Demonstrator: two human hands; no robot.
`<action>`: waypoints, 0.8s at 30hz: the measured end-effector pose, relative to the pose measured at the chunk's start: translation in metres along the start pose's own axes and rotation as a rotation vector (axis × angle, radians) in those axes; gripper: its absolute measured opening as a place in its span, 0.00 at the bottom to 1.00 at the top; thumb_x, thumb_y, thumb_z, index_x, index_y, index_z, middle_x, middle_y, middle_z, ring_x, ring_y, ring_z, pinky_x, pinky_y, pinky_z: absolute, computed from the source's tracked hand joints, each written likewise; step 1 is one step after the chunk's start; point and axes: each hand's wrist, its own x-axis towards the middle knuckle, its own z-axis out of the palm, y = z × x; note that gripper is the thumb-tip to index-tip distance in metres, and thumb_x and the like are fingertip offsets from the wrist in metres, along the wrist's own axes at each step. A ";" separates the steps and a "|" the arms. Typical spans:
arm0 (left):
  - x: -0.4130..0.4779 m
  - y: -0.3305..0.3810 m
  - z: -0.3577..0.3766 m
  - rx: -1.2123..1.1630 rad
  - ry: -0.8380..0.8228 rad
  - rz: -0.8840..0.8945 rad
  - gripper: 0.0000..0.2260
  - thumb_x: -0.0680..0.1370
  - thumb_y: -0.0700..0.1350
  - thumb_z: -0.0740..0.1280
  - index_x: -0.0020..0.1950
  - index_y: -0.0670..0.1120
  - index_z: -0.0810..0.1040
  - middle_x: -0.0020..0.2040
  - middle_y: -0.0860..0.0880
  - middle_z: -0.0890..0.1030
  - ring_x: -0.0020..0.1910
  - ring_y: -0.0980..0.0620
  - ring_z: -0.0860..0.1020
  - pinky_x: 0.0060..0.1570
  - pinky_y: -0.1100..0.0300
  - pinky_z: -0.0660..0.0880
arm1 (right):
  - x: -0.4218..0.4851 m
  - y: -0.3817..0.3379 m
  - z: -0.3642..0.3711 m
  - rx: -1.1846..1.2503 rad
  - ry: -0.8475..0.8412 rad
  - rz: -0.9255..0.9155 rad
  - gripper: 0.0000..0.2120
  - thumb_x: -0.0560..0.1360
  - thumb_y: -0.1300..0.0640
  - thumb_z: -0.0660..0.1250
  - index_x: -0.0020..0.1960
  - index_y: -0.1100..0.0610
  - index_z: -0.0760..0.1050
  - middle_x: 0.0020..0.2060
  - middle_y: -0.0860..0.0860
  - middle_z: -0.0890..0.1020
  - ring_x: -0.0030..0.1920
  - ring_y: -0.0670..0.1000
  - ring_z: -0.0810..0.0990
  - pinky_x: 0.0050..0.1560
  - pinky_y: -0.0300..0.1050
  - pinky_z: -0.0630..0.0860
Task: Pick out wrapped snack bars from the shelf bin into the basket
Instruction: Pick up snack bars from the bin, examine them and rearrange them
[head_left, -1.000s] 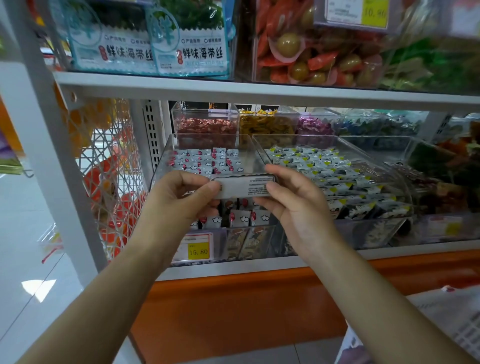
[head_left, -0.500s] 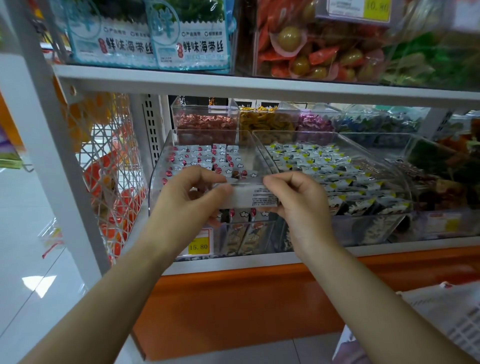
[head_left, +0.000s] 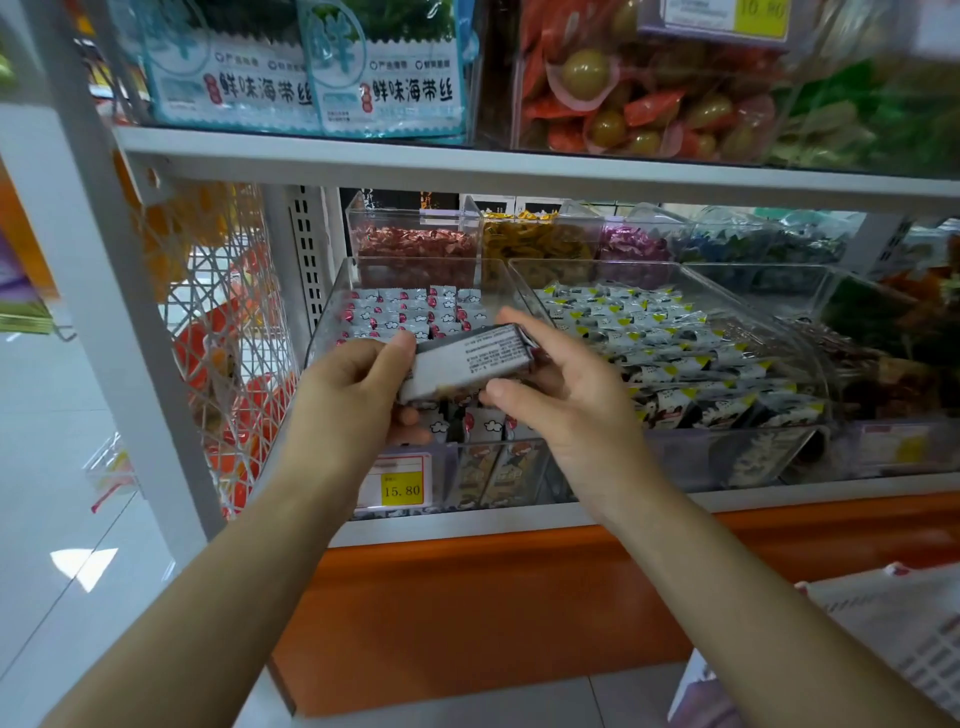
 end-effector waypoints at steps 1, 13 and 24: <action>0.000 0.000 0.000 0.001 -0.010 -0.009 0.14 0.79 0.49 0.62 0.44 0.40 0.78 0.30 0.46 0.75 0.24 0.54 0.75 0.28 0.62 0.77 | 0.000 -0.001 -0.001 -0.020 -0.011 -0.014 0.22 0.74 0.63 0.68 0.60 0.41 0.71 0.56 0.52 0.80 0.53 0.48 0.81 0.52 0.44 0.79; 0.035 -0.007 0.005 0.828 -0.183 0.409 0.21 0.78 0.50 0.64 0.69 0.45 0.71 0.67 0.47 0.72 0.63 0.51 0.71 0.61 0.60 0.66 | 0.013 0.001 -0.024 0.213 0.544 0.065 0.14 0.74 0.64 0.68 0.56 0.61 0.67 0.48 0.58 0.77 0.34 0.46 0.81 0.40 0.41 0.81; 0.067 -0.014 0.029 1.497 -0.713 0.192 0.48 0.63 0.74 0.35 0.77 0.51 0.49 0.78 0.51 0.48 0.76 0.52 0.44 0.72 0.41 0.41 | 0.016 0.007 -0.016 0.195 0.495 0.088 0.11 0.74 0.63 0.67 0.51 0.54 0.67 0.44 0.55 0.78 0.32 0.44 0.81 0.38 0.39 0.81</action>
